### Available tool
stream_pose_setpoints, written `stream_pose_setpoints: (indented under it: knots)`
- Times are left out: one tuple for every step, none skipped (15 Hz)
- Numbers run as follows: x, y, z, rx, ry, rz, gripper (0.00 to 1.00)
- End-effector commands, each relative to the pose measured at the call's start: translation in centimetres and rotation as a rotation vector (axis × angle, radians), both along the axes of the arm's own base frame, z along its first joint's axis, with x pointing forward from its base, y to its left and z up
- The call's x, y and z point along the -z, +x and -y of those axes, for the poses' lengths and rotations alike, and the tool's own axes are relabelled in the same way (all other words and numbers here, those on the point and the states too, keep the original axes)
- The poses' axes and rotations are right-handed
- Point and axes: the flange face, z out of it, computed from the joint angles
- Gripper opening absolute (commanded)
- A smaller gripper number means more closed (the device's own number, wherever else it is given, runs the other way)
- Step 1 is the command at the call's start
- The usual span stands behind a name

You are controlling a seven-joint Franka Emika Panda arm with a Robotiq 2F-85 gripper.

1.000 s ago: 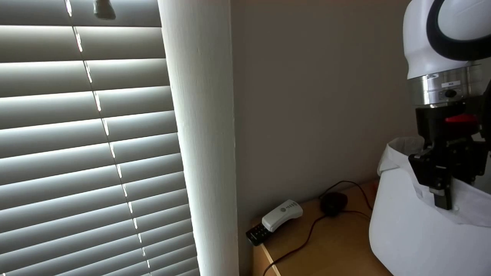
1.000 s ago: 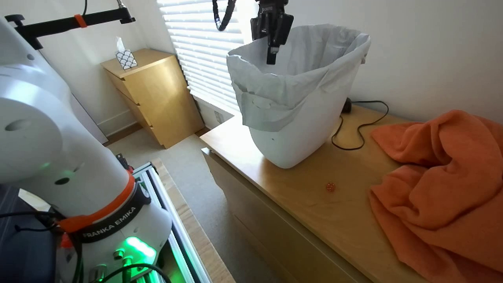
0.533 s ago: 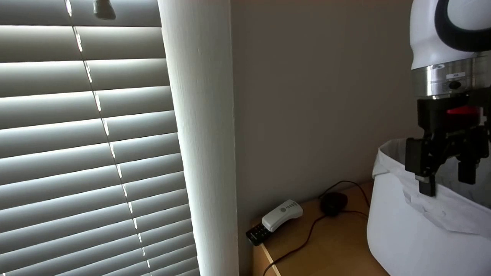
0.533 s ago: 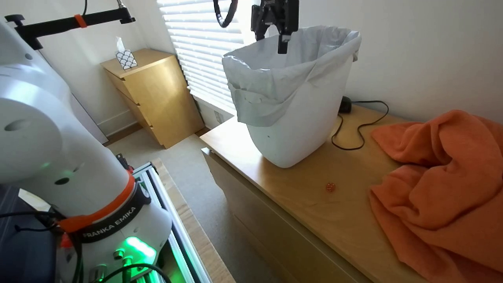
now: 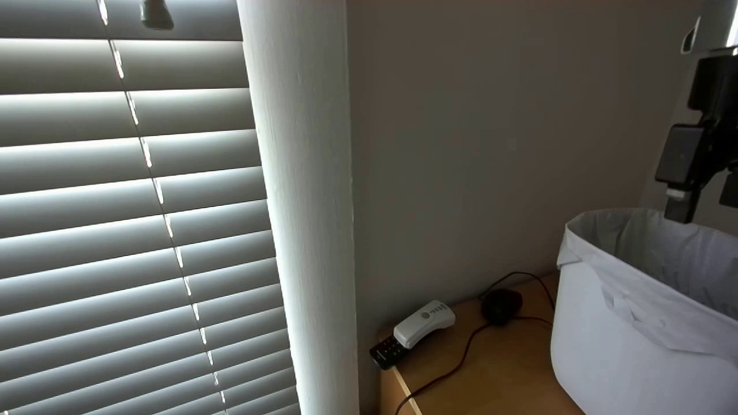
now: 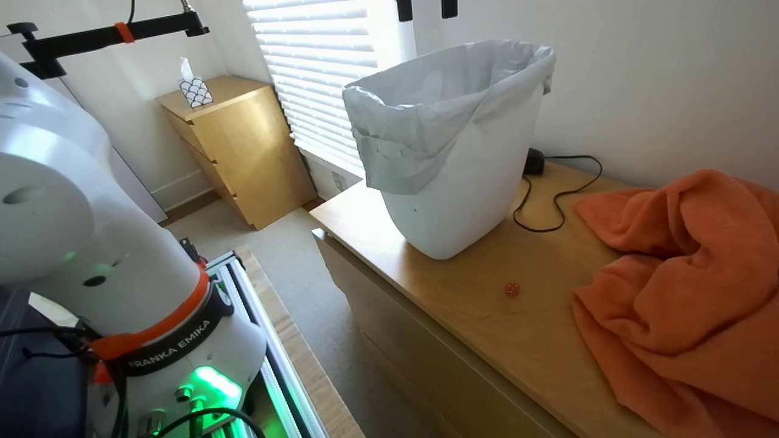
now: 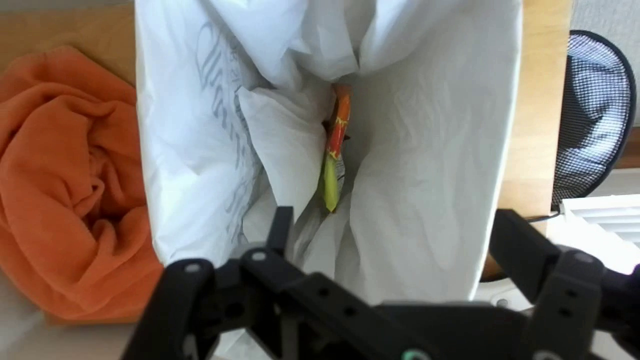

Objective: Pick up the white bin

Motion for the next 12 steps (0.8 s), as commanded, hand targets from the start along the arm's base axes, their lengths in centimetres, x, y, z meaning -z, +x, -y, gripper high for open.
stream_pose_setpoints:
  knots:
    - [-3.7,-4.0,2.0,-0.028,0.035,0.115,1.0]
    - [-4.7,-4.8,2.6,-0.03,0.041,0.14,1.0]
    - [-5.6,-5.6,3.1,-0.028,0.041,0.168,1.0]
    - [-6.4,-6.4,3.6,-0.025,0.048,0.192,1.0]
    - [-7.1,-7.1,4.1,-0.023,0.053,0.212,1.0]
    - [-7.7,-7.8,4.5,-0.021,0.061,0.233,1.0]
    - [-8.4,-8.4,4.8,-0.018,0.066,0.25,1.0]
    - [-8.7,-9.0,5.1,-0.019,0.069,0.269,1.0]
    - [-9.1,-9.5,5.4,-0.017,0.072,0.283,1.0]
    - [-9.3,-9.9,5.6,-0.012,0.076,0.299,1.0]
    - [-9.6,-8.3,5.2,-0.006,0.046,0.257,1.0]
    - [-9.8,-8.8,5.4,-0.005,0.049,0.268,1.0]
